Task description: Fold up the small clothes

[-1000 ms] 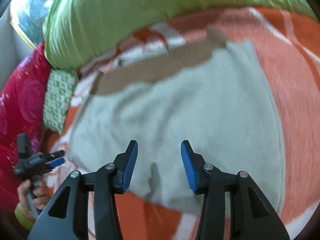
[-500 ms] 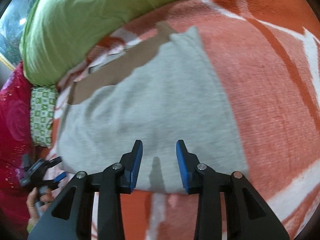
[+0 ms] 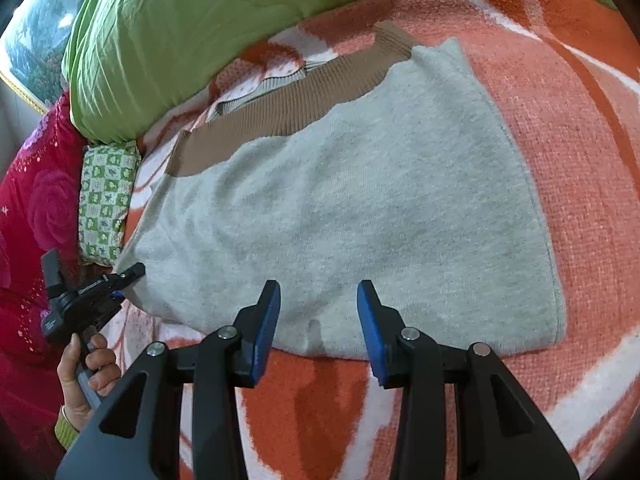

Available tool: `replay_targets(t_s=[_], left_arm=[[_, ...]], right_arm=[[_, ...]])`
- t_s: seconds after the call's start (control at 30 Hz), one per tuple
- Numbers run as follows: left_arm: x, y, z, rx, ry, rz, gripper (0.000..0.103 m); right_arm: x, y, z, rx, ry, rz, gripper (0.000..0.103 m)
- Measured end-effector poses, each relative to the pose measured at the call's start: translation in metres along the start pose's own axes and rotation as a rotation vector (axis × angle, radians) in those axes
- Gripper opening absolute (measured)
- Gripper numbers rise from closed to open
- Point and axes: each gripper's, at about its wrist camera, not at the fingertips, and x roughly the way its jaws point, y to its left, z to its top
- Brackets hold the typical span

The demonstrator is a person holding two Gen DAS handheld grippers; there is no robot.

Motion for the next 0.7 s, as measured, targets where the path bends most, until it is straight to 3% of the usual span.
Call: replay_targets(t_s=[0.23, 0.37, 0.43, 0.5, 0.57, 0.7], left_arm=[[-0.013, -0.096, -0.006, 0.239, -0.019, -0.143, 0.015], [0.009, -0.143, -0.032, 0.366, 0.035, -0.171, 0.015], [0.029, -0.152, -0.047, 0.393, 0.085, -0.17, 0.015], [0.048, -0.152, -0.055, 0.395, 0.131, -0.159, 0.015], [0.052, -0.149, -0.059, 0.393, 0.143, -0.16, 0.015], [0.049, -0.151, -0.057, 0.399, 0.145, -0.173, 0.015]], right_arm=[[0.002, -0.01, 0.023, 0.04, 0.022, 0.046, 0.041], [0.01, -0.012, 0.054, 0.086, 0.046, 0.174, 0.041], [0.021, -0.009, 0.069, 0.111, 0.074, 0.249, 0.047], [0.034, -0.005, 0.081, 0.118, 0.094, 0.31, 0.07], [0.049, 0.006, 0.092, 0.1, 0.106, 0.368, 0.075], [0.085, 0.04, 0.106, 0.014, 0.167, 0.448, 0.076]])
